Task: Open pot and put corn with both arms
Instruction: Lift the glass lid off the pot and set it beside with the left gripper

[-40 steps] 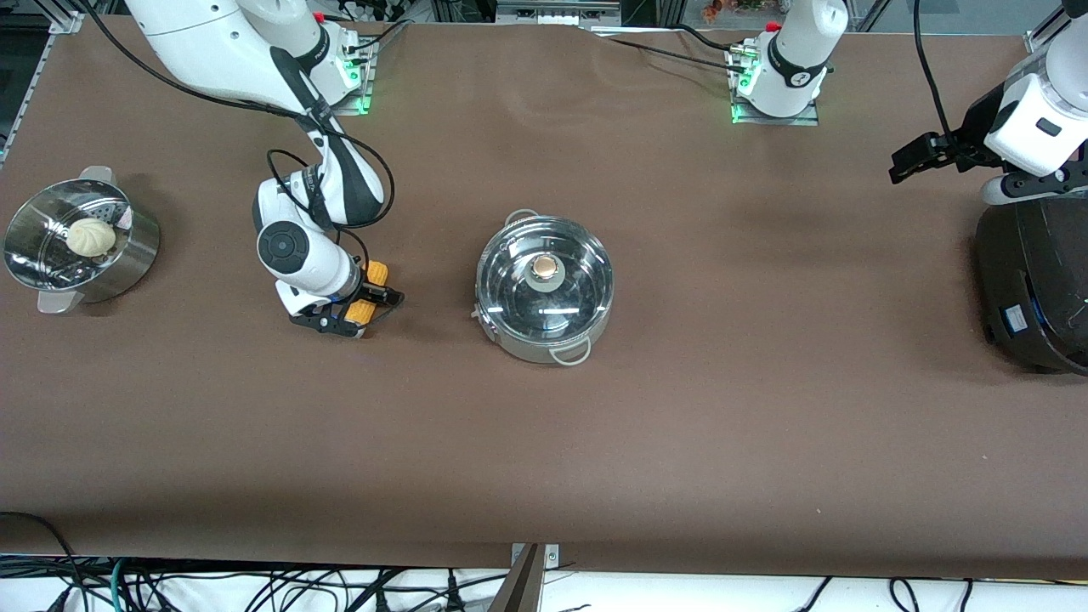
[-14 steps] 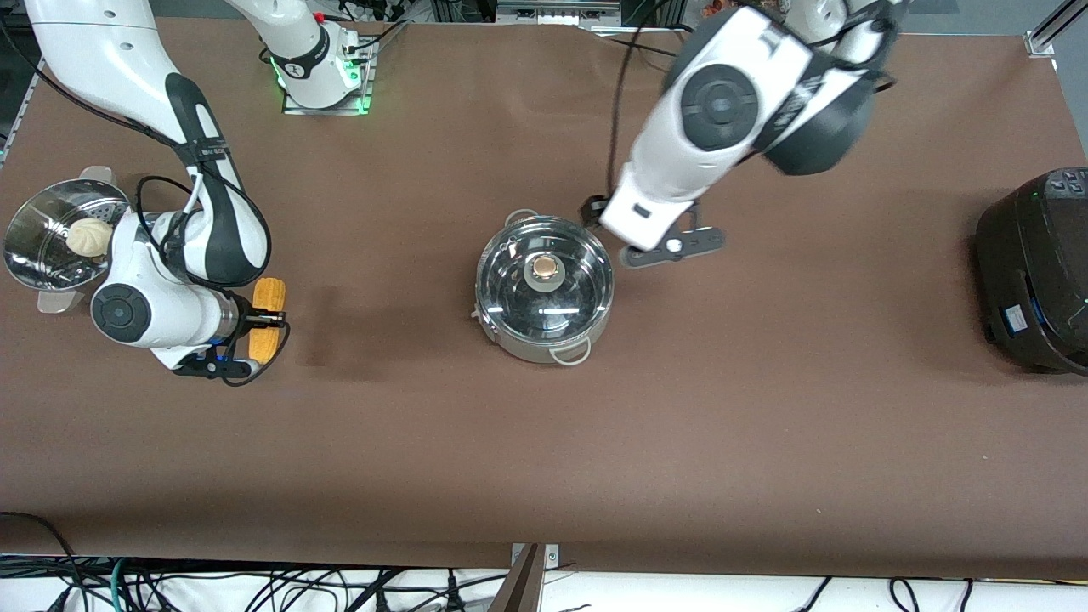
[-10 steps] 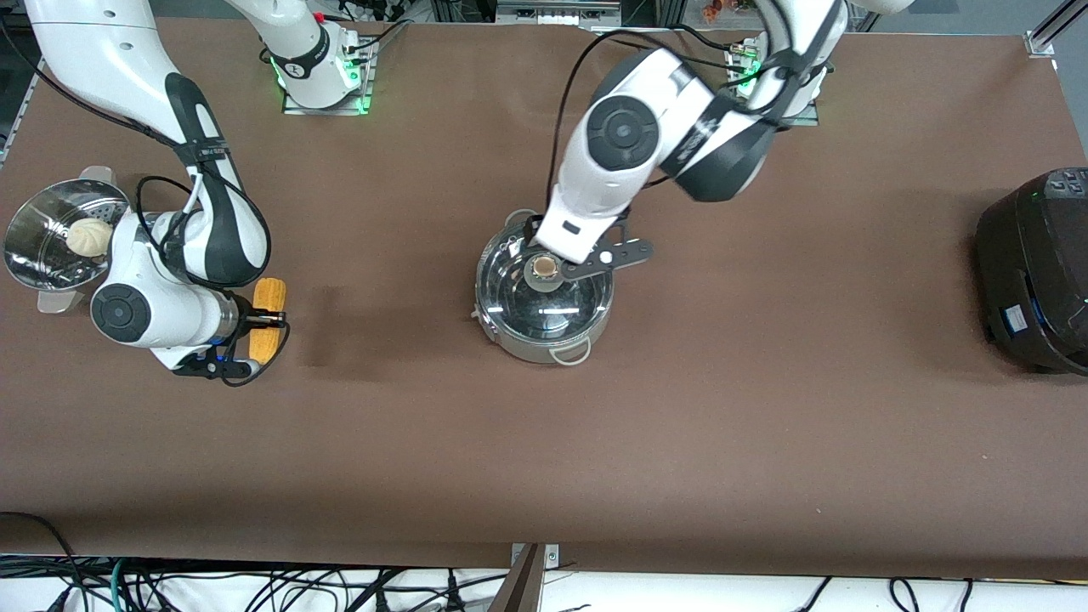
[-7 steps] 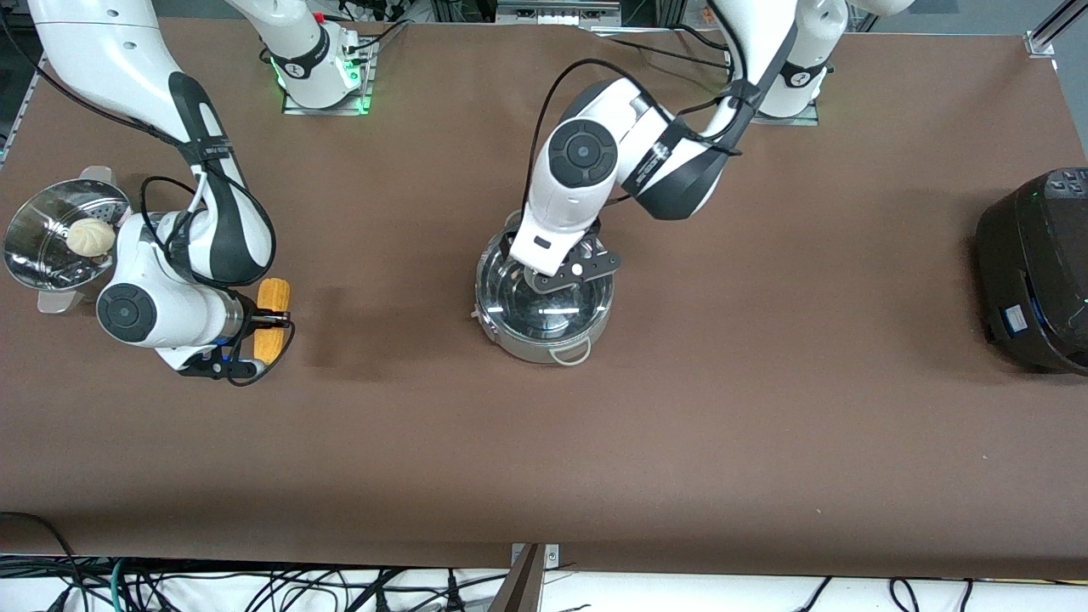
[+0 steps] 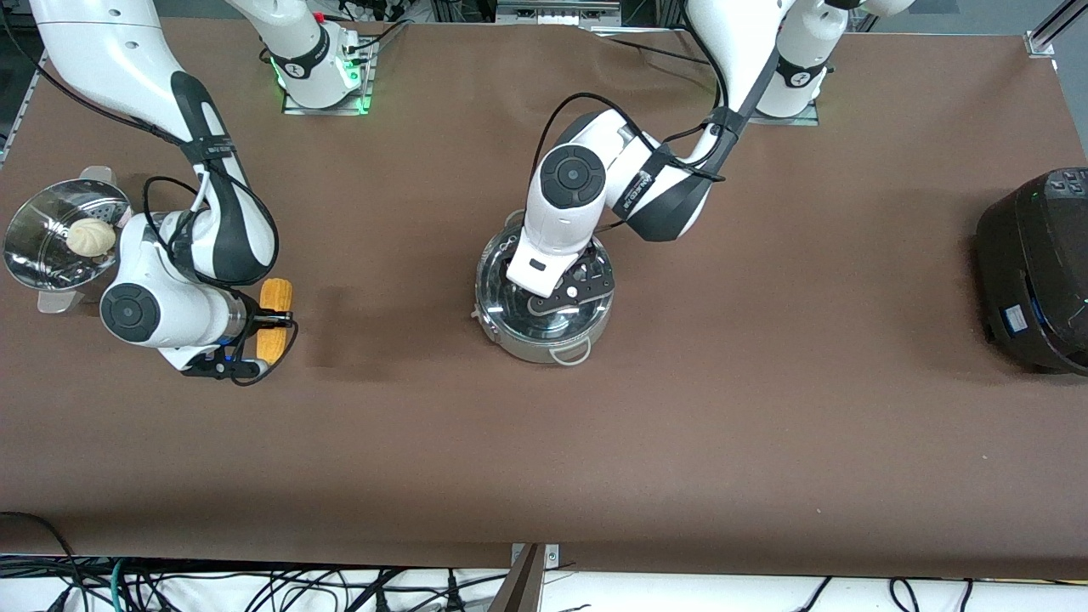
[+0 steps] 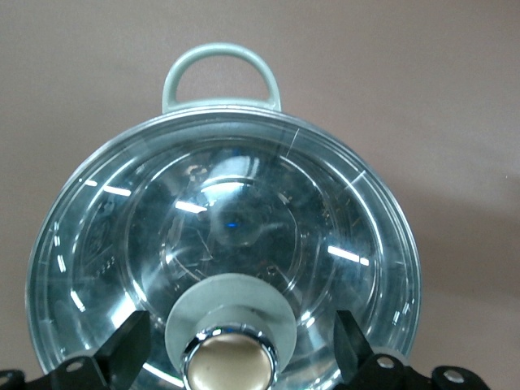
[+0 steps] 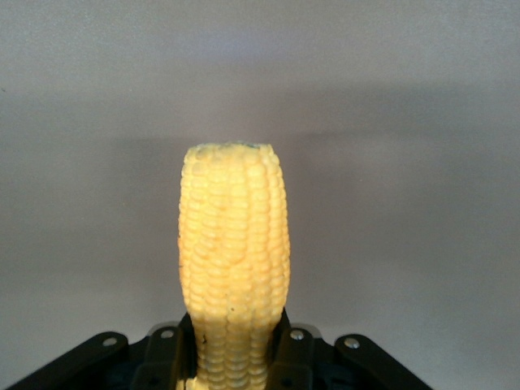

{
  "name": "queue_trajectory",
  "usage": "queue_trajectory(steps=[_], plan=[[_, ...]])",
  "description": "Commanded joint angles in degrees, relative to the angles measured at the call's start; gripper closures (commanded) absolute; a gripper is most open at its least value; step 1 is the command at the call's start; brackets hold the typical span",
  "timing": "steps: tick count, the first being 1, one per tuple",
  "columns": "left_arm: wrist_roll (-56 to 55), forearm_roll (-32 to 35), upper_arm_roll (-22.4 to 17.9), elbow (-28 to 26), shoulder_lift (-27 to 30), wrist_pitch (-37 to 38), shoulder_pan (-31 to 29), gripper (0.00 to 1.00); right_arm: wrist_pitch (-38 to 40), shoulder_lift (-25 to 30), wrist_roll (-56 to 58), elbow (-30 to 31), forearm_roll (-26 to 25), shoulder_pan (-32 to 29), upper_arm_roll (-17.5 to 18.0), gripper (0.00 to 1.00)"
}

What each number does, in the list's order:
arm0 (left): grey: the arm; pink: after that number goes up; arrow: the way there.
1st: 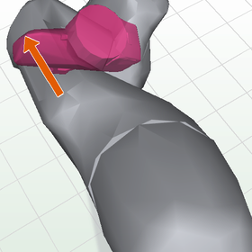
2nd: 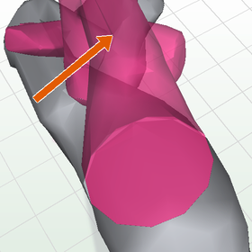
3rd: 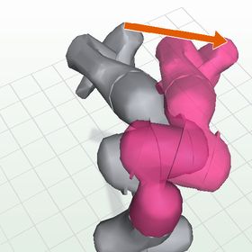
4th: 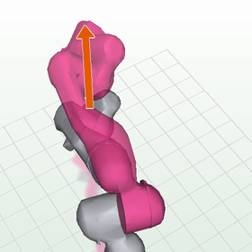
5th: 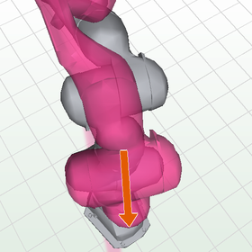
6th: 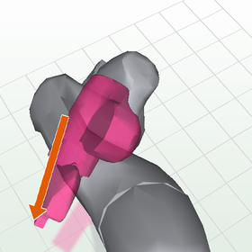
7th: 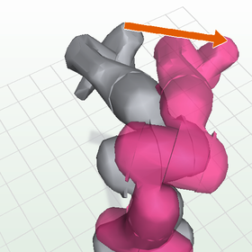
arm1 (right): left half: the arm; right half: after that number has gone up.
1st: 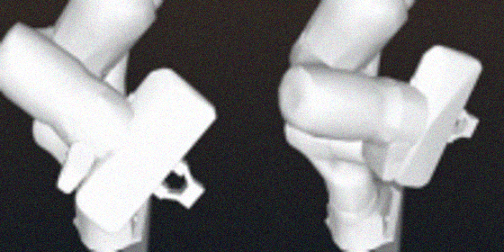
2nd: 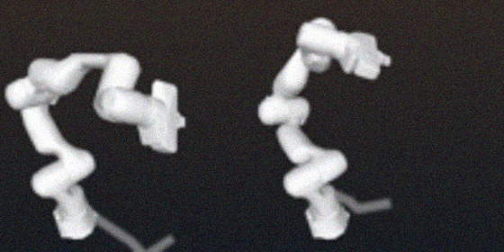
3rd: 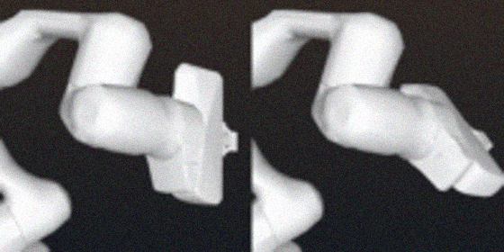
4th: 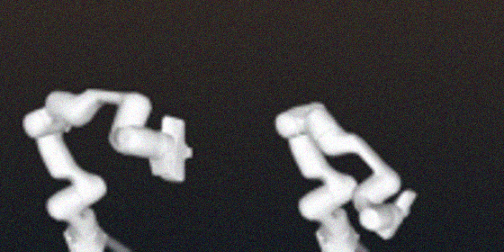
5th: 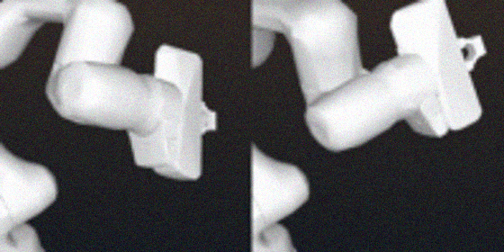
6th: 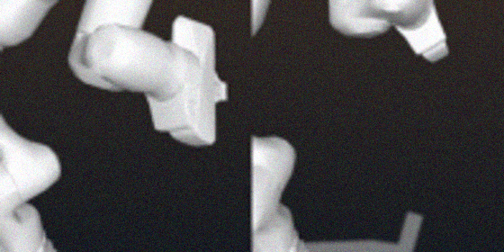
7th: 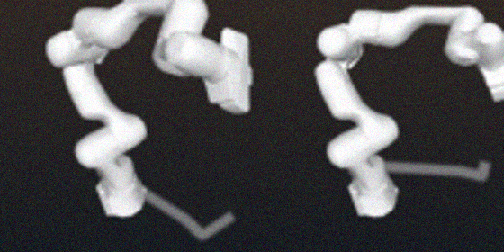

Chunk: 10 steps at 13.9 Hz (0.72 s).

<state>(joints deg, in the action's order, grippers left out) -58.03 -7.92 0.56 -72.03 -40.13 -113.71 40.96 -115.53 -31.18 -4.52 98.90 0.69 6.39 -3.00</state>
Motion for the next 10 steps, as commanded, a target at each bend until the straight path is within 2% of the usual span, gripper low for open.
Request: queue_trajectory(steps=[1,2,3,5,7,8,10], plan=[[0.55,0.89,-0.65,1.89,-1.35,-0.20,0.70,0.03,0.56,-0.55,-0.40,-1.35,0.62,0.29,0.10,0.94],[0.55,0.97,-0.65,1.89,-1.27,-0.20,0.70,0.12,0.56,-0.55,-0.40,-1.35,0.54,0.29,0.10,0.94],[0.20,0.54,-0.65,1.89,-1.00,-0.20,0.61,0.28,0.56,-0.55,-0.40,-1.35,0.54,0.29,0.10,0.94],[-0.15,0.36,-0.04,1.02,-0.30,0.24,0.52,0.68,0.56,-0.81,-0.32,-1.35,0.54,0.29,0.10,0.94],[-0.68,0.36,1.28,0.66,0.66,2.16,0.44,0.95,0.56,-0.81,0.38,-1.35,0.54,0.11,0.10,0.94],[-0.77,0.36,1.72,0.14,1.36,2.52,0.35,1.00,0.56,-0.81,0.39,-1.35,0.54,0.11,0.10,0.94],[-1.21,0.36,1.99,-0.57,3.29,3.83,-0.35,1.00,0.56,-0.81,0.21,-1.35,0.54,0.29,0.10,0.94]])
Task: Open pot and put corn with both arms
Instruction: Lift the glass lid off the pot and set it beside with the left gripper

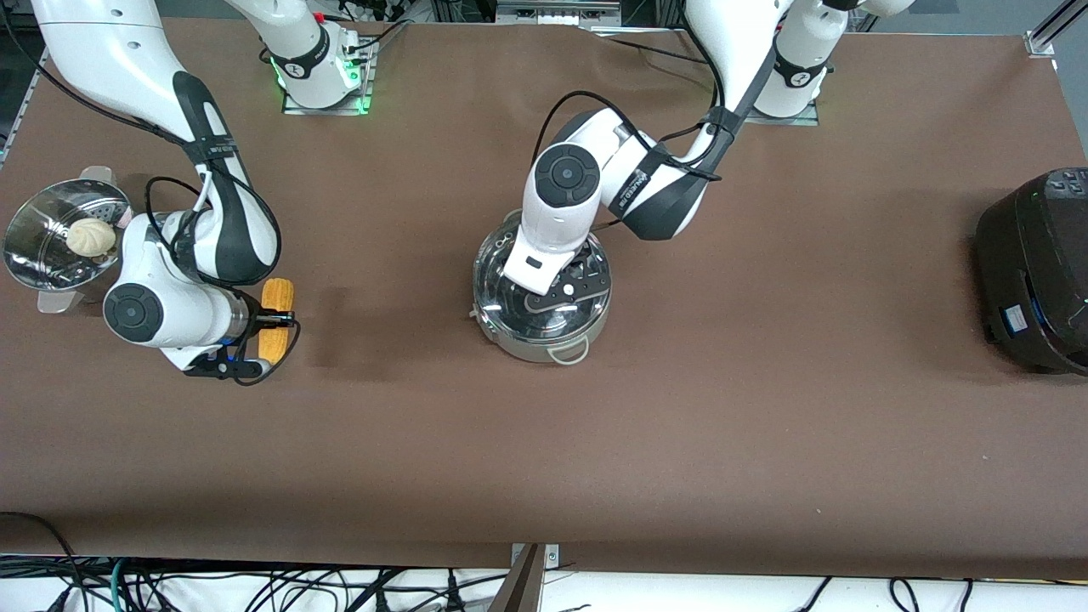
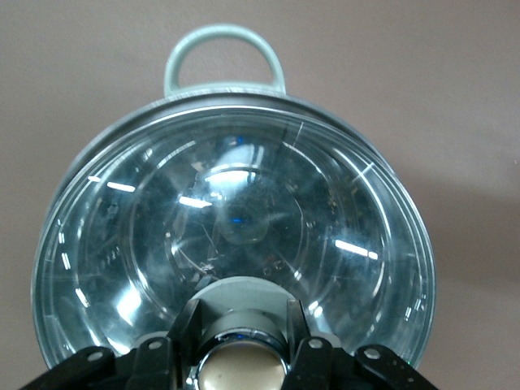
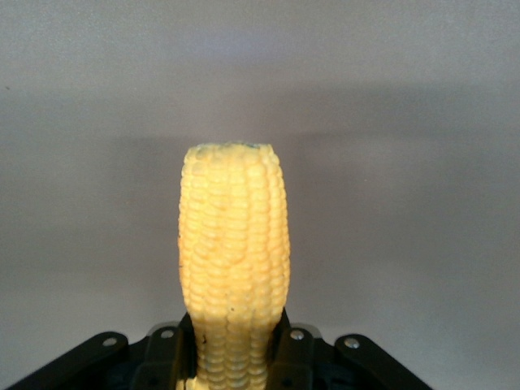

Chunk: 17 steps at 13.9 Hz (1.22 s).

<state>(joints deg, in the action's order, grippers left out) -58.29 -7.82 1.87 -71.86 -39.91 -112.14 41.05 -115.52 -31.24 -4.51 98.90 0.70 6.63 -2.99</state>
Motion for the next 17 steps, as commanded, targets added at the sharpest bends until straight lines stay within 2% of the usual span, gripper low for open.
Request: queue_trajectory(steps=[1,3,5,8,11,14,16,17], plan=[[-0.42,0.26,0.76,-0.73,4.22,4.62,-1.84,1.00,0.56,-0.75,0.38,-1.35,0.54,-0.04,0.09,0.94],[1.15,0.17,1.11,-0.99,8.43,9.28,-5.35,1.00,0.56,-0.84,0.47,-1.35,0.54,-0.04,0.09,0.94],[8.33,0.17,2.08,-5.36,14.74,12.63,-10.88,1.00,0.65,-0.84,-0.06,-1.35,0.54,0.13,0.09,0.94],[25.36,0.17,1.99,-20.73,26.44,12.56,-20.54,1.00,3.27,-0.23,0.21,-4.32,0.71,0.48,0.96,0.94],[39.62,1.22,1.64,-32.77,33.04,10.11,-29.07,1.00,15.82,-0.40,-9.41,-14.41,0.80,2.23,6.05,0.94],[50.26,4.81,0.77,-45.86,36.66,0.65,-35.23,1.00,17.36,-0.14,-21.90,-16.73,0.71,4.78,13.95,0.94],[55.89,5.27,-0.55,-55.79,36.40,-12.51,-37.70,1.00,13.16,-0.75,-28.16,-17.08,0.62,7.07,19.40,0.94],[57.57,5.27,-0.64,-59.93,35.79,-18.67,-38.06,1.00,9.22,-1.10,-30.79,-17.08,0.80,8.73,20.30,0.94]])
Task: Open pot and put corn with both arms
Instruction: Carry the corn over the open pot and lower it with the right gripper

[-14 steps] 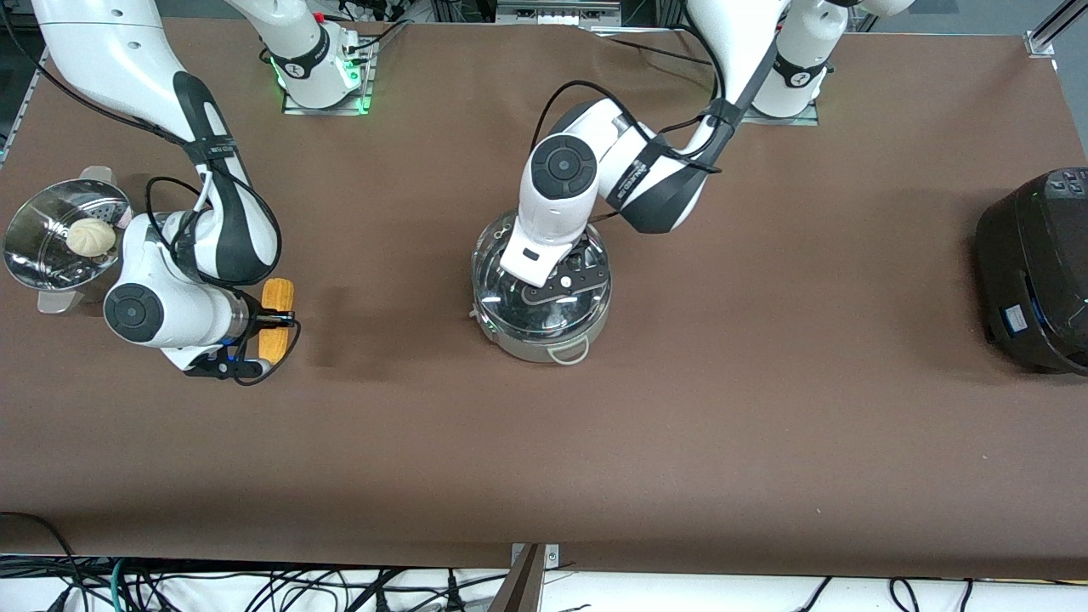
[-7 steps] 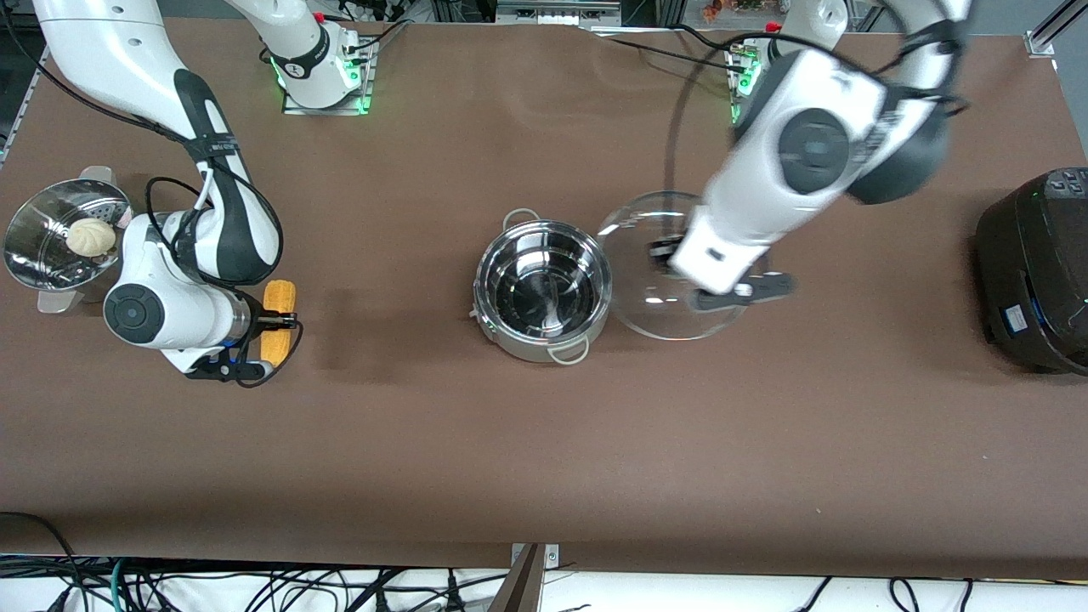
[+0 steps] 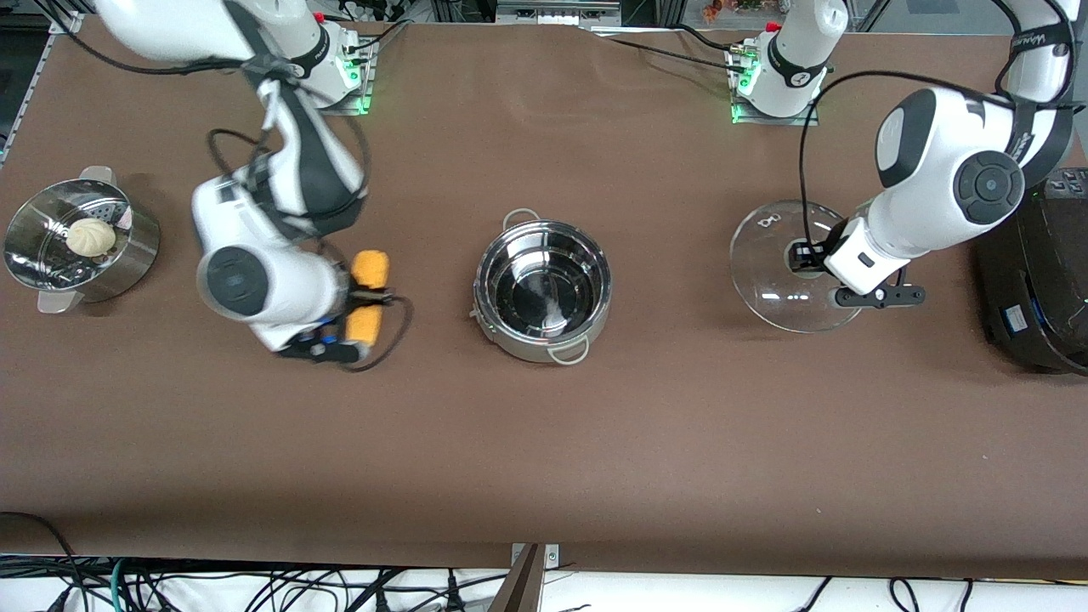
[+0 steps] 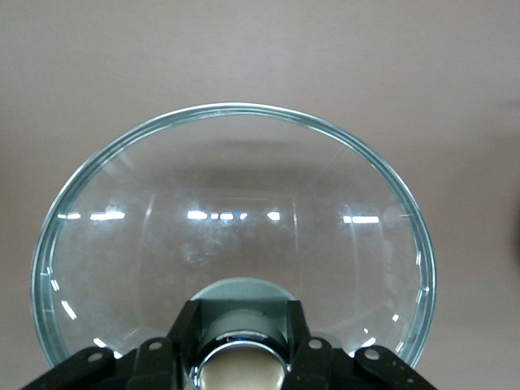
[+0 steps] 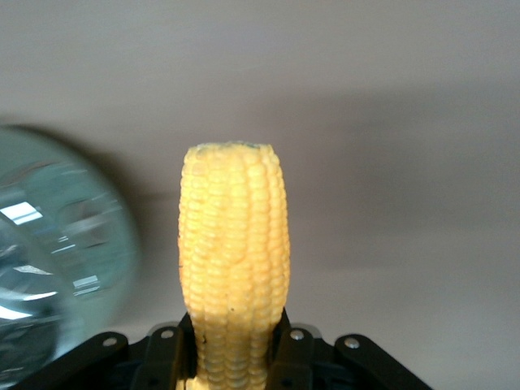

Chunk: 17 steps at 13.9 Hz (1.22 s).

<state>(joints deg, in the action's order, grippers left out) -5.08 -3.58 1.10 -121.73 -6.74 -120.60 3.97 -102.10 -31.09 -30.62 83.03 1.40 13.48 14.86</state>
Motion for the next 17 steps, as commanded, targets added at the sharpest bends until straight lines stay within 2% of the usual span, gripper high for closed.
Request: queue_trajectory(steps=[1,4,7,8,9,10,13,15,17], plan=[[4.73,1.03,0.05,-12.37,1.30,-13.92,-1.06,1.00,-7.56,-1.86,-7.94,-1.29,1.31,4.25,2.72,0.94],[4.91,1.12,0.05,-13.10,-4.14,-18.33,-1.15,1.00,-19.77,-4.23,-13.67,-1.81,4.05,11.64,2.72,0.94],[4.91,1.12,0.13,-13.10,-6.01,-20.46,-1.77,1.00,-24.10,-8.09,-14.11,-2.08,4.22,13.76,2.81,0.93],[4.91,1.20,0.14,-13.10,-6.10,-20.20,-1.68,0.96,-25.16,-8.89,-14.12,-1.99,4.14,14.73,2.72,0.90],[4.91,1.21,0.14,-13.10,-6.10,-19.85,-1.77,0.64,-25.34,-9.77,-13.86,-2.08,4.14,14.56,2.63,0.57],[4.91,1.12,0.05,-13.10,-6.10,-19.85,-1.68,0.01,-25.43,-10.21,-14.12,-2.08,3.88,14.21,2.63,0.02],[4.64,1.03,-2.32,-9.86,-3.74,-13.55,-1.68,0.00,-24.82,-8.38,-13.51,-2.25,4.22,12.20,2.10,0.00],[4.20,1.03,-2.59,-3.38,-1.45,-2.94,-1.68,0.00,-22.90,-4.97,-13.51,-1.91,4.49,10.26,1.49,0.00],[4.12,1.03,-2.94,6.45,0.40,11.98,-1.68,0.00,-16.58,-2.40,-13.07,-2.17,4.31,7.28,0.17,0.00]])
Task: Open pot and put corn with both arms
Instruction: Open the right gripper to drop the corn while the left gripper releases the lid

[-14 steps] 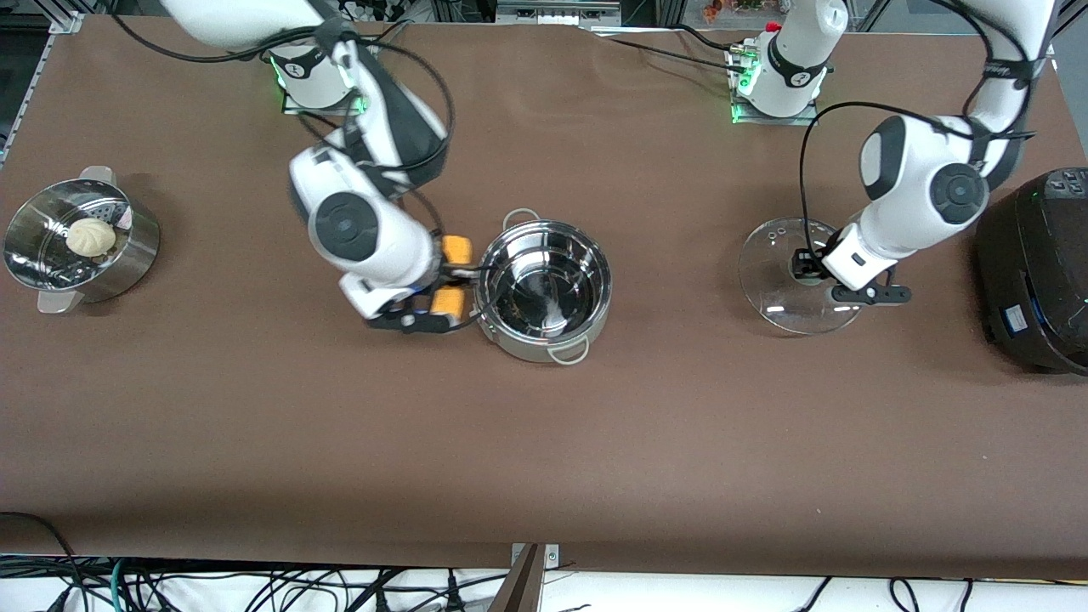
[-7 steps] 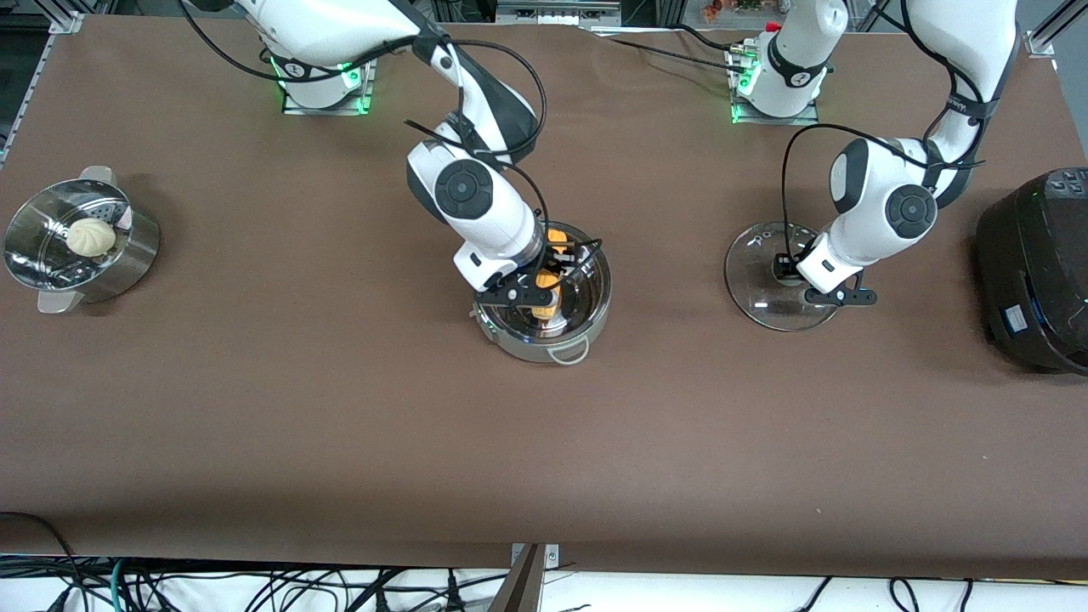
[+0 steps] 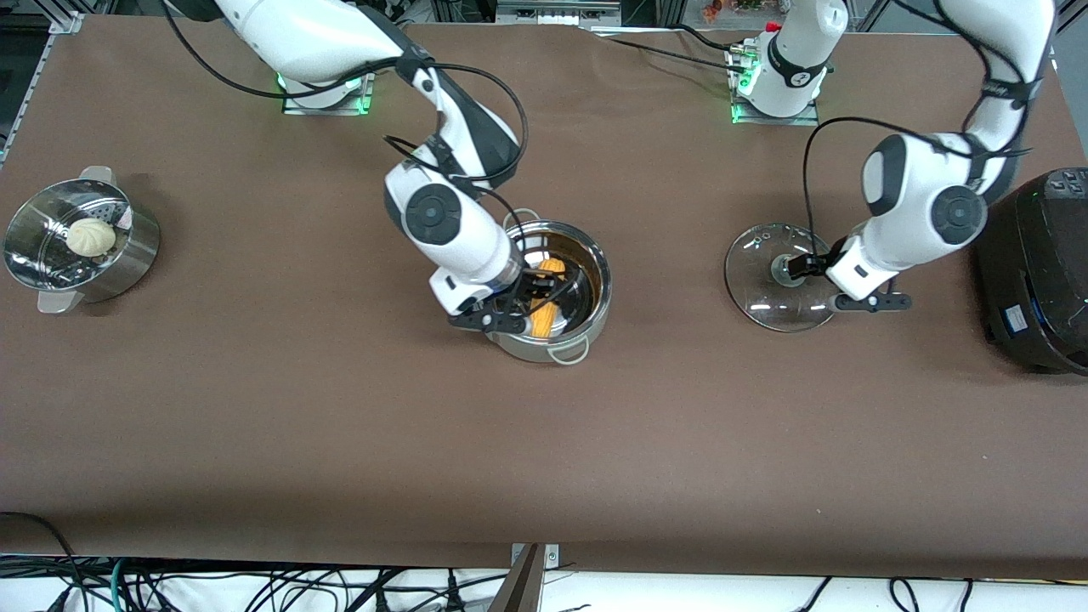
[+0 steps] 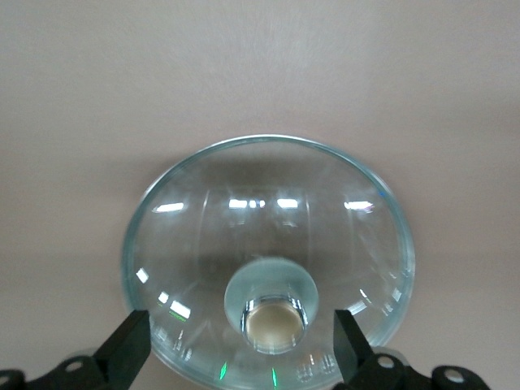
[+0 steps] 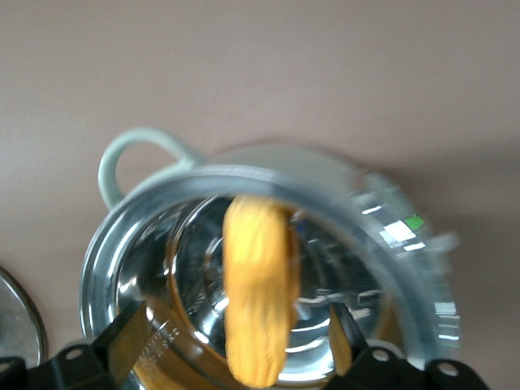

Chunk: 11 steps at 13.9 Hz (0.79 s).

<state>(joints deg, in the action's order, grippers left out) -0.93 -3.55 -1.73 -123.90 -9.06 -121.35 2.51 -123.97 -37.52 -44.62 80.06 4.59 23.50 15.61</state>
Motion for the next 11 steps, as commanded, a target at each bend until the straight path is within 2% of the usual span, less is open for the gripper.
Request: queue_trajectory(steps=[1,2,4,7,10,11], plan=[[-0.21,1.08,-0.03,12.59,4.03,19.07,-0.23,0.00,6.02,6.03,0.77,0.80,0.43,-4.07,-0.84,0.00],[-0.21,1.17,-0.03,15.94,5.35,23.66,-0.40,0.00,7.77,8.40,0.94,1.06,0.16,-4.69,-2.76,0.00],[-0.30,1.17,1.11,18.77,9.56,29.40,-1.72,0.00,15.31,11.57,6.00,0.89,-0.54,-4.78,-8.38,0.00],[-0.30,1.78,4.62,25.62,10.64,35.21,-6.19,0.01,19.99,16.14,15.68,1.24,-1.77,-5.21,-15.41,0.00],[-0.39,4.95,5.16,27.40,10.64,35.57,-6.38,0.02,21.76,21.41,18.15,2.46,-4.24,-14.25,-15.17,0.00],[-0.48,5.13,6.03,27.49,10.73,35.75,-6.56,0.03,22.45,24.22,23.74,4.21,-4.33,-16.10,-15.17,0.00]])
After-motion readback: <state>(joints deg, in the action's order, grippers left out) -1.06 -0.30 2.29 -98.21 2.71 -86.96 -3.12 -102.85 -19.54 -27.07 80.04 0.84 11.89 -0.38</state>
